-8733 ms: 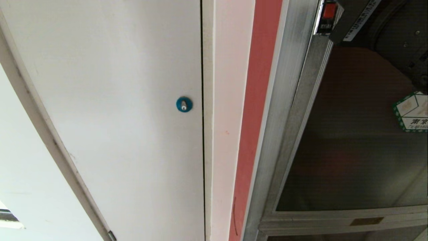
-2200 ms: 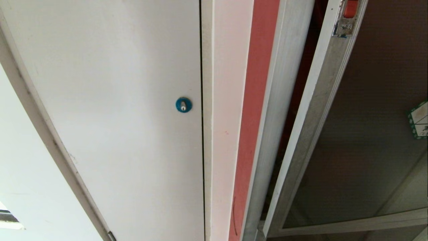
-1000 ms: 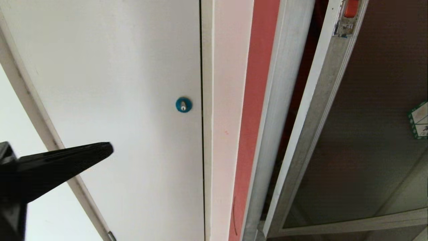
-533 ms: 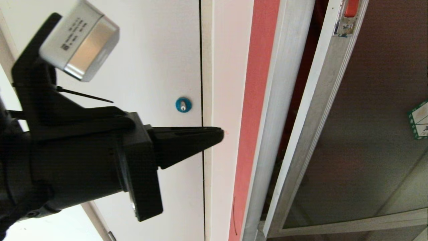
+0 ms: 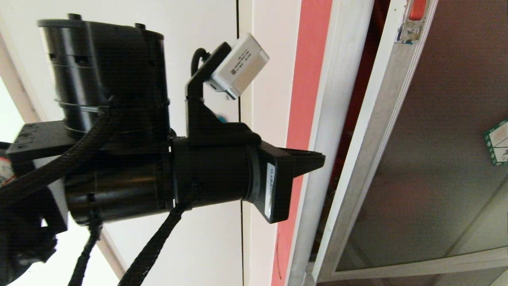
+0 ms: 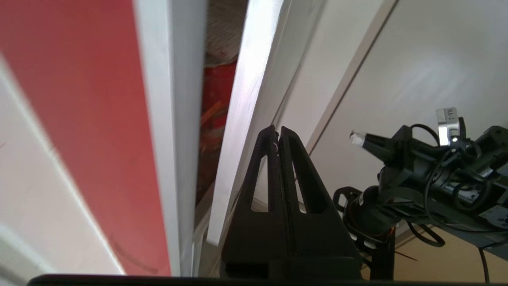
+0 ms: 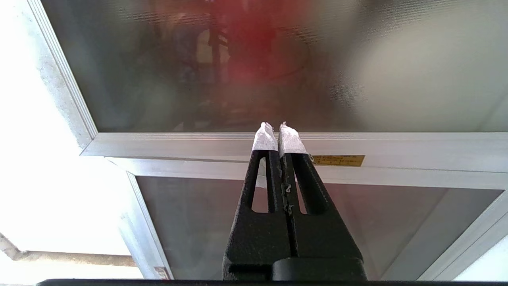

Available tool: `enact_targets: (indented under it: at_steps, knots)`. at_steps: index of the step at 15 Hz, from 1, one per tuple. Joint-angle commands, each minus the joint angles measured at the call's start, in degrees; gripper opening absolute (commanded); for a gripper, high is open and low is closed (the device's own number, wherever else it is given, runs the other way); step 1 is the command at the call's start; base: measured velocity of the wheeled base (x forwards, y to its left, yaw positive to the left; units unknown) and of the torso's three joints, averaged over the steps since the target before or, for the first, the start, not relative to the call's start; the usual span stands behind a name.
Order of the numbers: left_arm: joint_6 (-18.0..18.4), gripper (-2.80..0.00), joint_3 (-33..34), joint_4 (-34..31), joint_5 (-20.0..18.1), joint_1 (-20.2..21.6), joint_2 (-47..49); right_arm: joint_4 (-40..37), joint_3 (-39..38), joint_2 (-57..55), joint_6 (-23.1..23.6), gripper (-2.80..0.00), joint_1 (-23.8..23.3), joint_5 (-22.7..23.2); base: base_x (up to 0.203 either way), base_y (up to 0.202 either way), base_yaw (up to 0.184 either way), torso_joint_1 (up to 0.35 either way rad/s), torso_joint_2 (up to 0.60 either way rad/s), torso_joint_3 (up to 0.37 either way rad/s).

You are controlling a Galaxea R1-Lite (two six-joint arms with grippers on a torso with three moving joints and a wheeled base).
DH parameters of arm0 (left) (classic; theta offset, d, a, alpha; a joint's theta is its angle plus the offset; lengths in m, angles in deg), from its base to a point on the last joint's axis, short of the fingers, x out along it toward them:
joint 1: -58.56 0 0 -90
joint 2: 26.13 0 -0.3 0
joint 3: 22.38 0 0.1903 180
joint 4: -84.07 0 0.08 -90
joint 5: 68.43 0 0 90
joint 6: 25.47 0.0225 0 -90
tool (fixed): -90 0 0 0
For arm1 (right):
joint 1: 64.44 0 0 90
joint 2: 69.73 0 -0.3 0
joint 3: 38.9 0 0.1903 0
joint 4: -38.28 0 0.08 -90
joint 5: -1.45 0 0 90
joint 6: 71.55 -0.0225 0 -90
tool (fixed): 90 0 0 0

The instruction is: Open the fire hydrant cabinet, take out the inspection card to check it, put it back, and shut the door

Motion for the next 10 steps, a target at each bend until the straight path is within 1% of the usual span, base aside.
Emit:
enact_targets:
  at_steps: [1,4,6,10]
  knots:
    - [0.5,-2.80,-3.1,0.1,-0.5,0.1,4.9,0.0,0.0,0.0,0.0,-2.80,0.0,0.0,0.000,0.000,0.000,0.000,0.00,0.000]
    - [1.2,-2.80,-6.6,0.1,-0.4,0.4,8.5,0.0,0.0,0.0,0.0,-2.80,0.0,0.0,0.000,0.000,0.000,0.000,0.00,0.000]
    - [2.4,-2.80,-8.9,0.1,-0.3,1.3,10.2,0.0,0.0,0.0,0.0,-2.80,0.0,0.0,0.000,0.000,0.000,0.000,0.00,0.000]
    - [2.9,-2.80,-12.4,0.0,-0.1,1.9,13.5,0.0,0.0,0.0,0.0,-2.80,0.0,0.0,0.000,0.000,0.000,0.000,0.00,0.000]
